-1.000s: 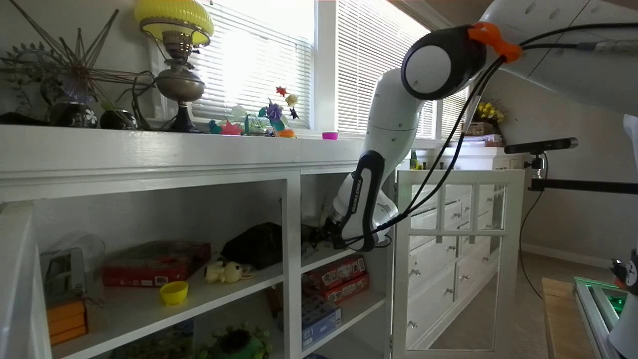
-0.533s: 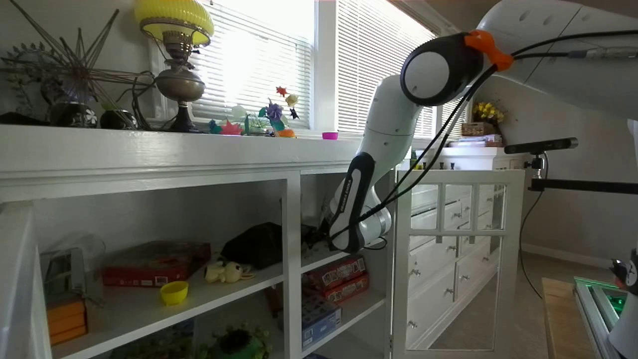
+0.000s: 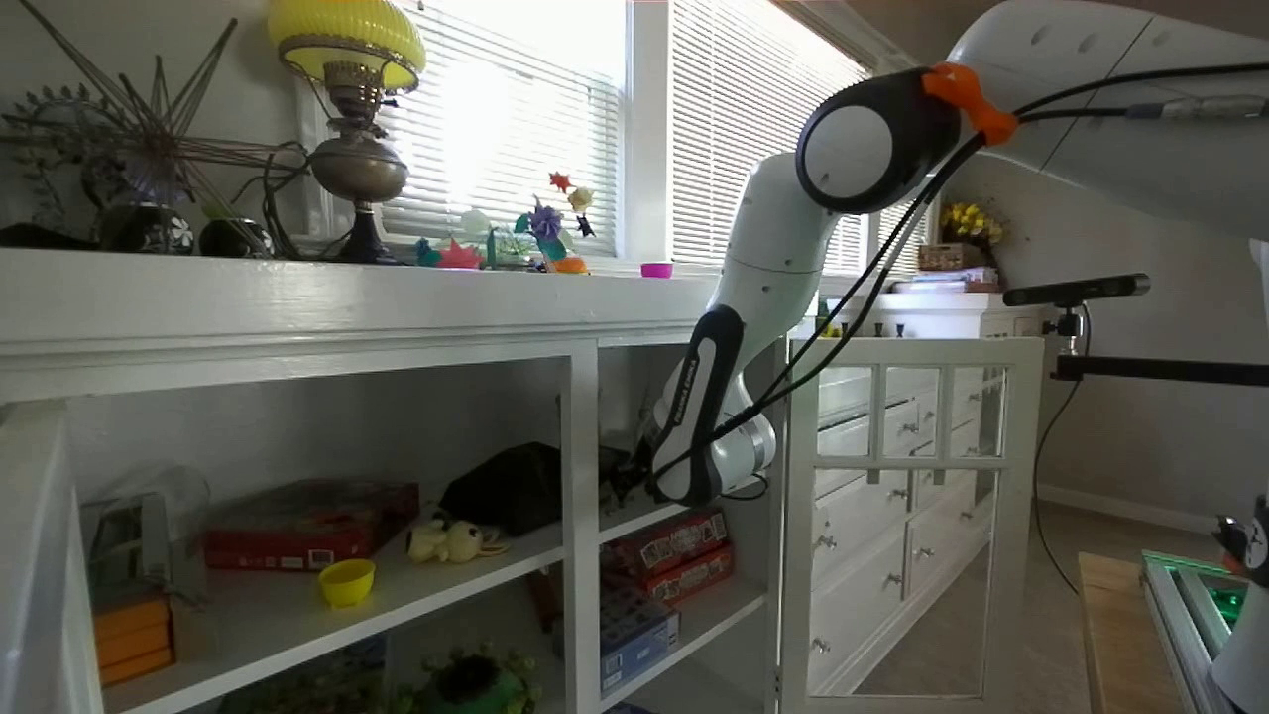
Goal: Place one shiny object in the pink bowl.
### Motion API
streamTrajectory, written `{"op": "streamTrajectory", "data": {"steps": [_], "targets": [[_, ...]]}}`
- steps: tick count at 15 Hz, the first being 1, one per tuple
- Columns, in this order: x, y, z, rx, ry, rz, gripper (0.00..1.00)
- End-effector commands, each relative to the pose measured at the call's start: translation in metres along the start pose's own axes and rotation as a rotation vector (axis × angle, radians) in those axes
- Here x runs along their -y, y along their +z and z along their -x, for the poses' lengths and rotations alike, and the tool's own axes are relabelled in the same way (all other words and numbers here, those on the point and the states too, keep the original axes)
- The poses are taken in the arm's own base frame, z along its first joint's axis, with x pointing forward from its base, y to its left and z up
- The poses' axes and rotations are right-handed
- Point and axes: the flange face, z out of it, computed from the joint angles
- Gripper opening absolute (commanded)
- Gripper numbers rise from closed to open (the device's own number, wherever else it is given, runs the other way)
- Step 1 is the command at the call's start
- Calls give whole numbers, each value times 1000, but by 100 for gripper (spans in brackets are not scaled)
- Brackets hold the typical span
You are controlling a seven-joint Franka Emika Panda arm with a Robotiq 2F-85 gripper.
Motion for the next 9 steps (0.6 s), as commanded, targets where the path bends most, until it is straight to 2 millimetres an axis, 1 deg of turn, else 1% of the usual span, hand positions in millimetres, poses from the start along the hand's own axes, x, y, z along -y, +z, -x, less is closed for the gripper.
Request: {"op": "streamTrajectory", "data": {"steps": [1, 2, 4, 8, 9], "targets": [[-2, 12, -4, -10, -5, 7, 60], [-3, 13, -4, -10, -4, 9, 63], [-4, 16, -5, -16, -7, 11, 61], [-4, 20, -7, -24, -15, 9, 56], [-3, 20, -8, -25, -17, 8, 53]]}}
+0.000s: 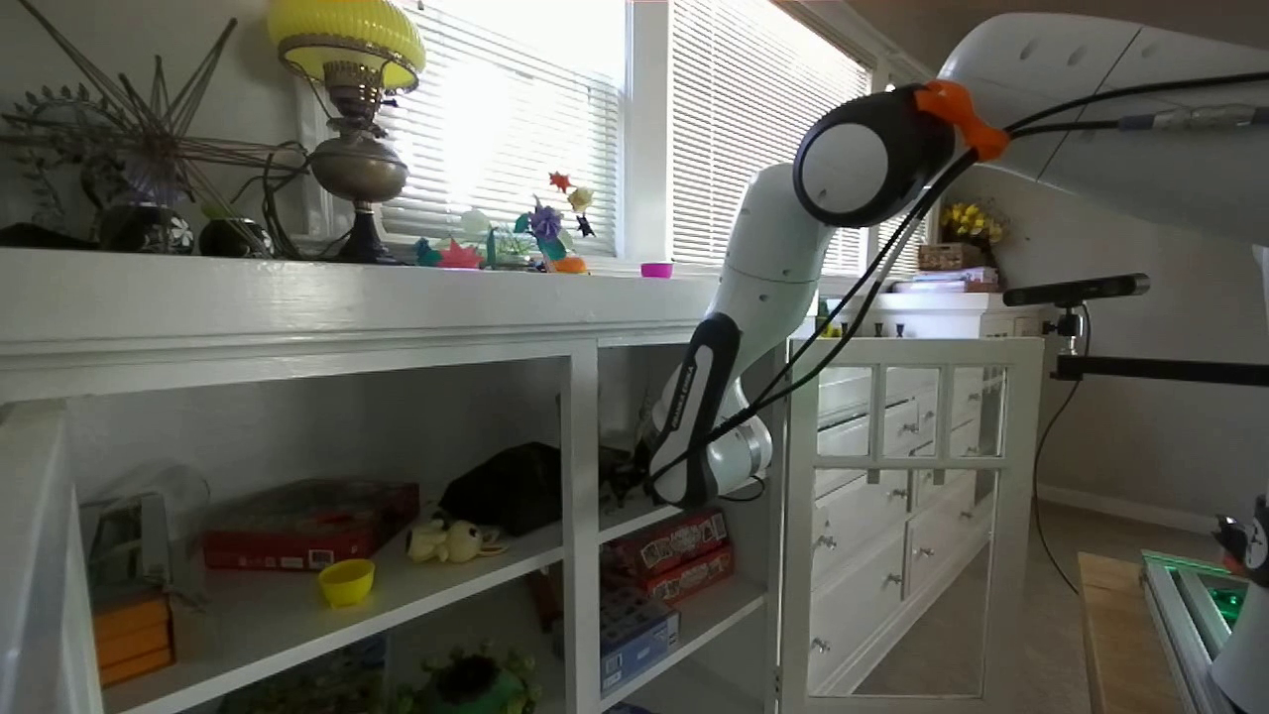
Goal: Place one shiny object in the pink bowl.
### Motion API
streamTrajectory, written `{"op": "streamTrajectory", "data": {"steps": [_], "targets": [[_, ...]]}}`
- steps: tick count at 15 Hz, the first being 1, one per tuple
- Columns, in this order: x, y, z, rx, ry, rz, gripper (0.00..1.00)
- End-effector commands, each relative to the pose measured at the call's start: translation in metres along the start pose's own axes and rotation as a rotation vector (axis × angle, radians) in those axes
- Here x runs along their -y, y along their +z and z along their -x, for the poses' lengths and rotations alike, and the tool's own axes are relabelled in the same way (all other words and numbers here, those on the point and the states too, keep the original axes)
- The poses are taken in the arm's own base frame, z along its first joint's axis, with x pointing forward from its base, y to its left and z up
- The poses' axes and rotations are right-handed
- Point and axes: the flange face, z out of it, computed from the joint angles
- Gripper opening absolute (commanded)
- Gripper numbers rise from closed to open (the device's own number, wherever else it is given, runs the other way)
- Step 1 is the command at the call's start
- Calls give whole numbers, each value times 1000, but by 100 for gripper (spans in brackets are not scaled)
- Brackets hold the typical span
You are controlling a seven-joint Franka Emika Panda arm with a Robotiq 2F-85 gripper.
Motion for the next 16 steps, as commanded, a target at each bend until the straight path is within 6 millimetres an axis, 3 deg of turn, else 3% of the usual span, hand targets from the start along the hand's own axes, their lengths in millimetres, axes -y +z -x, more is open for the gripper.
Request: {"op": "streamTrajectory", "data": {"steps": [1, 7, 8, 16], "targets": [[1, 10, -5, -10, -12, 5, 55], [7, 9, -2, -4, -29, 1, 34], [8, 9, 0, -1, -32, 1, 38], [9, 7, 4, 12, -41, 8, 22]]}}
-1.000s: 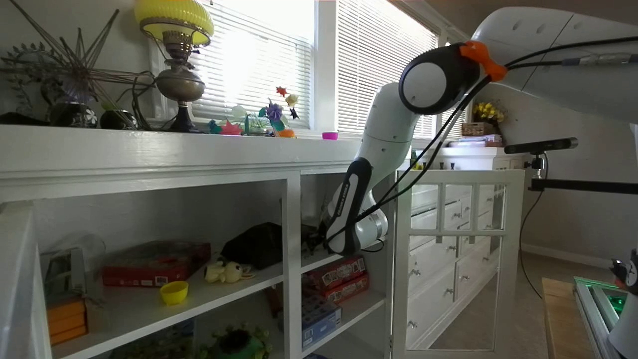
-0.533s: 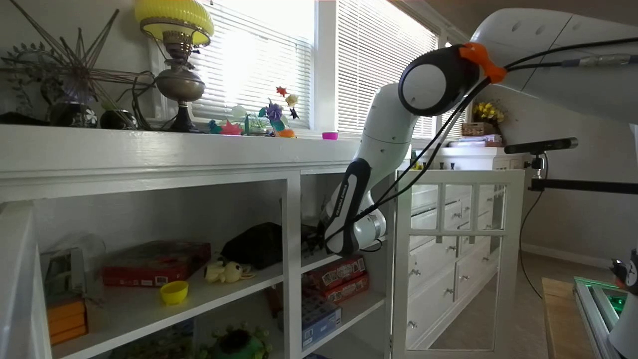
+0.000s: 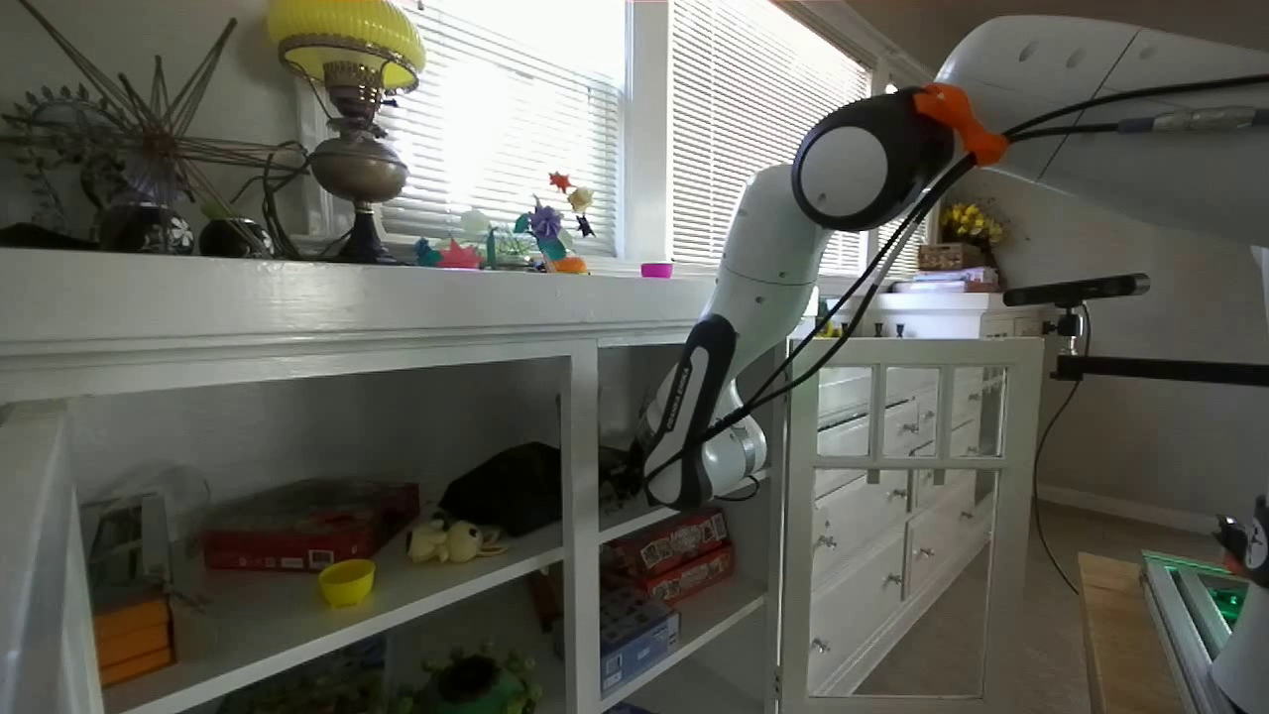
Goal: Place one shiny object in the pink bowl.
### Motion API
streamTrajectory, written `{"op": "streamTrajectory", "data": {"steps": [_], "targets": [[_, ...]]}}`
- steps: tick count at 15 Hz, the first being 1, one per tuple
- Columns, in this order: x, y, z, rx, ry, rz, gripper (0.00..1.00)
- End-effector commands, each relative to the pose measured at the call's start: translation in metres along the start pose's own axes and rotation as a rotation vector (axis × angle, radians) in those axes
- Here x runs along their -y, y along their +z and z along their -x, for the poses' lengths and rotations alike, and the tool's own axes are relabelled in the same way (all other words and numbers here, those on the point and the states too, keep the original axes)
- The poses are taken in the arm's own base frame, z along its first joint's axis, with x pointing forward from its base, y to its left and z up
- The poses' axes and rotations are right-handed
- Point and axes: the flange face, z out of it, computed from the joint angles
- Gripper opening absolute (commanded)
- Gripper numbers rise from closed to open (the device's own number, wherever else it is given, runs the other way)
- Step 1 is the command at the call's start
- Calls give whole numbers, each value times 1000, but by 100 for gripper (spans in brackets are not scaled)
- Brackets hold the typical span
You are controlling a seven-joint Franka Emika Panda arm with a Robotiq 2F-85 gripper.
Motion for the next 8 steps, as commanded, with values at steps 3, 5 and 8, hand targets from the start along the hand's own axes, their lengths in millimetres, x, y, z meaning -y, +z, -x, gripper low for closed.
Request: {"op": "streamTrajectory", "data": {"steps": [3, 5, 8], "targets": [[0, 5, 7, 27, -7, 27, 24], [0, 5, 7, 29, -4, 30, 11], [-1, 4, 6, 29, 1, 34, 6]]}}
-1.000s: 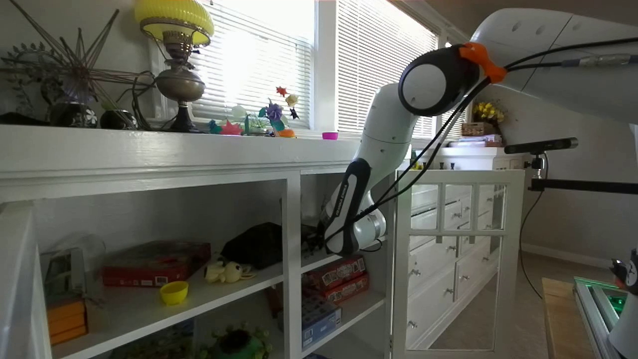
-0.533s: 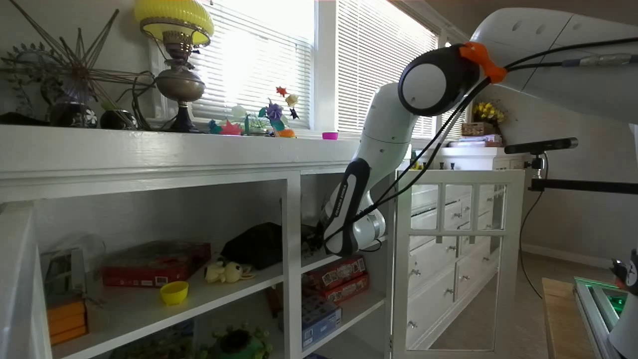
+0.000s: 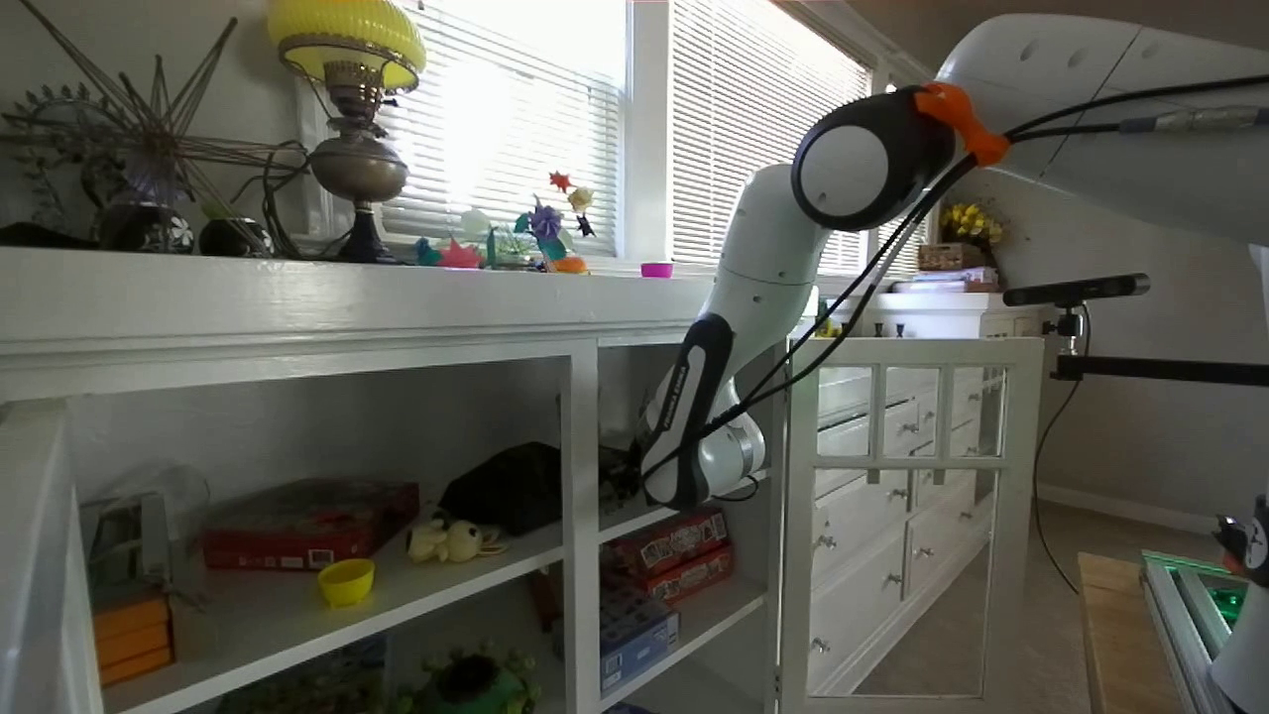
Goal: Place one shiny object in the pink bowl.
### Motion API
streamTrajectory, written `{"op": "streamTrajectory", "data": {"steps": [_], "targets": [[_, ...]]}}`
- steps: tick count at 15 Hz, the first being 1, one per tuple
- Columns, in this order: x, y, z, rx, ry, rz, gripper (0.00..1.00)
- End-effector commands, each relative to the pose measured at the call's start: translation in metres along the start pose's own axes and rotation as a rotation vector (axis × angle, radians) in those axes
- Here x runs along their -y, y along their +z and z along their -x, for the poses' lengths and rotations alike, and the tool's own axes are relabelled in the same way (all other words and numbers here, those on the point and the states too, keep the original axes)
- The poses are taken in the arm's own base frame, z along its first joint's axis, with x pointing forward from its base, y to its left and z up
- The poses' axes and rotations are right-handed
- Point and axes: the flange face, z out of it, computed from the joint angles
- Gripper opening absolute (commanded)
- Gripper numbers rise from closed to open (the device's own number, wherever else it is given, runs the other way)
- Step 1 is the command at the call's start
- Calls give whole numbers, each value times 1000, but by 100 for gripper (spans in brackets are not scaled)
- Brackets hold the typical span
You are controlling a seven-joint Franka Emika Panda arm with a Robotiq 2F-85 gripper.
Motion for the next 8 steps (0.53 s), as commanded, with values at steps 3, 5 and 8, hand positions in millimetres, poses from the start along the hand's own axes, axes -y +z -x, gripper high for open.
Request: {"op": "streamTrajectory", "data": {"steps": [3, 5, 8], "targets": [[-2, 3, 3, 22, -9, 35, 6], [-3, 0, -1, 20, -3, 42, 6], [-5, -9, -9, 25, -12, 53, 6]]}}
